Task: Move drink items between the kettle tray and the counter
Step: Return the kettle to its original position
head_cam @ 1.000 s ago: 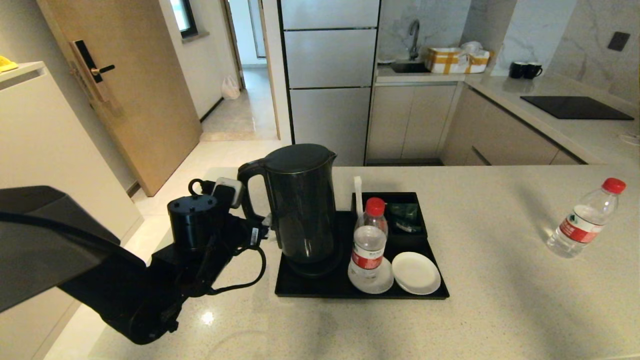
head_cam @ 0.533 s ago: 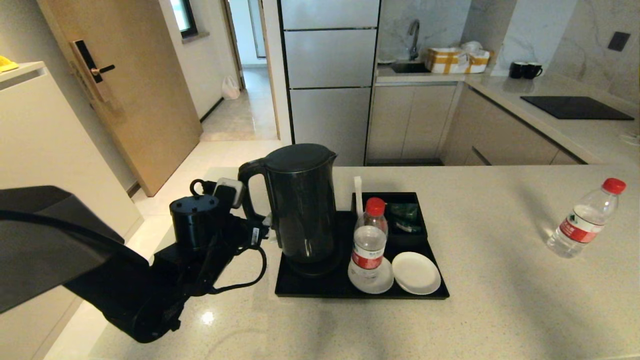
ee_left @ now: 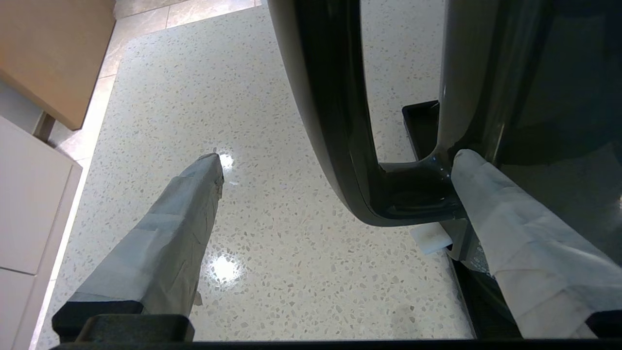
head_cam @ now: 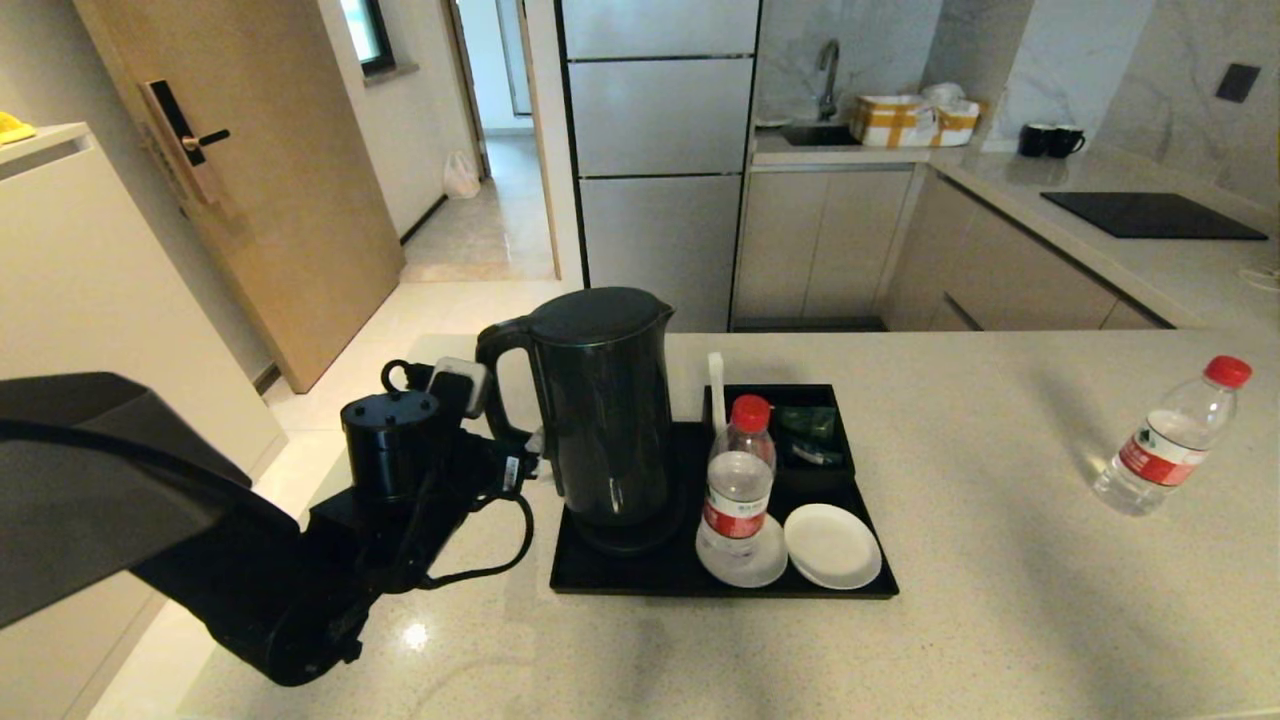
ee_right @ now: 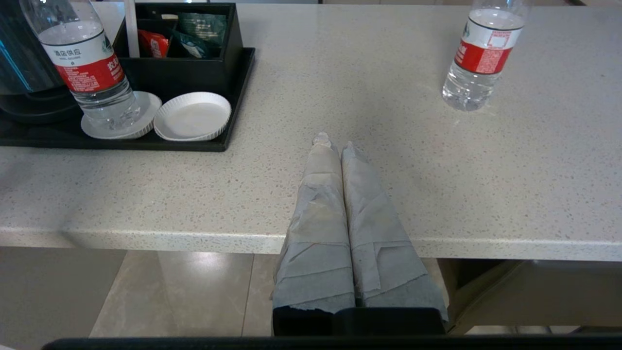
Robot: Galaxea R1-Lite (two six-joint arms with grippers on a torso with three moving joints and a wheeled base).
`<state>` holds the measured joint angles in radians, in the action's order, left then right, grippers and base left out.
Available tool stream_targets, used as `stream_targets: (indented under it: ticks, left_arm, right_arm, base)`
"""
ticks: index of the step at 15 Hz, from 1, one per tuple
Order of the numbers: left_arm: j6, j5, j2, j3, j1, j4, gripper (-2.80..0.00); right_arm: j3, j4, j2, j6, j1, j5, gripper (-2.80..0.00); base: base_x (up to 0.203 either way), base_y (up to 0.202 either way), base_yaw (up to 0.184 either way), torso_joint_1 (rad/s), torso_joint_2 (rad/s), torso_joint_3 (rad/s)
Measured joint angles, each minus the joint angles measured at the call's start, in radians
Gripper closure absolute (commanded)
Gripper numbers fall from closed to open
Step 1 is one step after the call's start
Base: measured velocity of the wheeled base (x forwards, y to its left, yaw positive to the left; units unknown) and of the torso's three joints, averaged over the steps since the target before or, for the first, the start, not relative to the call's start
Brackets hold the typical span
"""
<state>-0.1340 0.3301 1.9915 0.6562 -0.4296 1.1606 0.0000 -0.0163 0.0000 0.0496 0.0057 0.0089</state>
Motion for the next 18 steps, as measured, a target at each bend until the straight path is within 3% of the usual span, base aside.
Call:
stream_targets:
  ticks: [1, 2, 18]
  left_arm:
    - [0.0, 0.0, 0.001, 0.0, 0.0, 0.0, -2.8]
    - [0.0, 0.001, 0.002, 0.001, 0.0, -0.001, 0.0]
    - [0.001, -0.002, 0.008, -0.009, -0.003, 0.022, 0.0]
  right_arm:
    - [0.0, 0.0, 0.0, 0.0, -0.001, 0.0, 0.0]
    - [0.0, 0.001, 0.0, 0.0, -0.001, 0.0, 0.0]
    - [0.0, 0.0, 0.0, 0.0, 0.0, 0.0, 0.0]
  base:
    - [0.0, 0.0, 0.0, 0.0, 0.0, 0.0]
    - [0.0, 0.0, 0.0, 0.0, 0.0, 0.0]
    - [0.0, 0.0, 0.0, 0.0, 0.0, 0.0]
